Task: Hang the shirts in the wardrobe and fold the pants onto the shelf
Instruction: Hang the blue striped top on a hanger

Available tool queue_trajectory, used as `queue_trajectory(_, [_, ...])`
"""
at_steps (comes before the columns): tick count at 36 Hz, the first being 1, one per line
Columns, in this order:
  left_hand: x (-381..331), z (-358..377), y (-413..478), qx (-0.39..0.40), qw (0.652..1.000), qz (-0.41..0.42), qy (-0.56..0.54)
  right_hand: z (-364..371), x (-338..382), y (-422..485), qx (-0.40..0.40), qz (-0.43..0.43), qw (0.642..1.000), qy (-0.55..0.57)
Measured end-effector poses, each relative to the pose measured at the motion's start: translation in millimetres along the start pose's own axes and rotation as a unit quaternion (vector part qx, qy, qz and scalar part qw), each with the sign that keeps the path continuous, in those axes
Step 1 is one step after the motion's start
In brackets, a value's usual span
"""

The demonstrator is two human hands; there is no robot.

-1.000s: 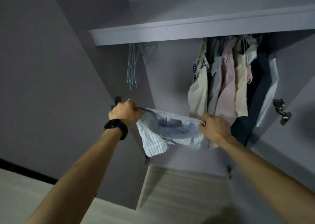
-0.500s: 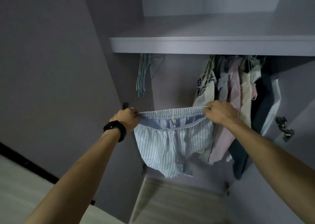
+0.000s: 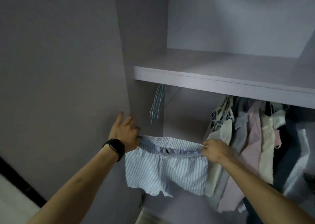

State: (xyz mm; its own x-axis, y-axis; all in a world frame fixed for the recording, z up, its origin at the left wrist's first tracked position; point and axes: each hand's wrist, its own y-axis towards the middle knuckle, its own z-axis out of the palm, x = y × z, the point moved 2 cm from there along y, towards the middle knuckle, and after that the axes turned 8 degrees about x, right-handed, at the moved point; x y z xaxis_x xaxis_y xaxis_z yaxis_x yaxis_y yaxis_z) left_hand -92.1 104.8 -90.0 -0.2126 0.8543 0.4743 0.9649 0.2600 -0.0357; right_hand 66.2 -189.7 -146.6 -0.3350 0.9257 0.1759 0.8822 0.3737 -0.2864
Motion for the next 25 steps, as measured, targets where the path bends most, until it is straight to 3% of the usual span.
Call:
queue_trajectory(3, [24,-10,11,-0.028,0.999,-0.033,0.029,-7,14,31,0.059,-0.041,0.997,0.038])
queue_trajectory(7, [52,-10,24,-0.023,0.993,-0.094,0.069,-20,42,73,0.208,-0.076,0.961,0.166])
queue_trajectory(8, [56,-6,27,-0.02,0.991,-0.1,0.083,-23,51,86,0.215,-0.084,0.957,0.174])
queue_trajectory(14, [67,15,41,-0.045,0.981,-0.106,0.159,-36,113,152,0.025,-0.142,0.961,0.236])
queue_trajectory(20, [63,35,47,-0.089,0.968,-0.115,0.203,-17,165,197,-0.06,-0.134,0.945,0.291])
queue_trajectory(25, [69,43,52,-0.127,0.959,-0.125,0.222,8,200,218,-0.113,-0.111,0.909,0.385])
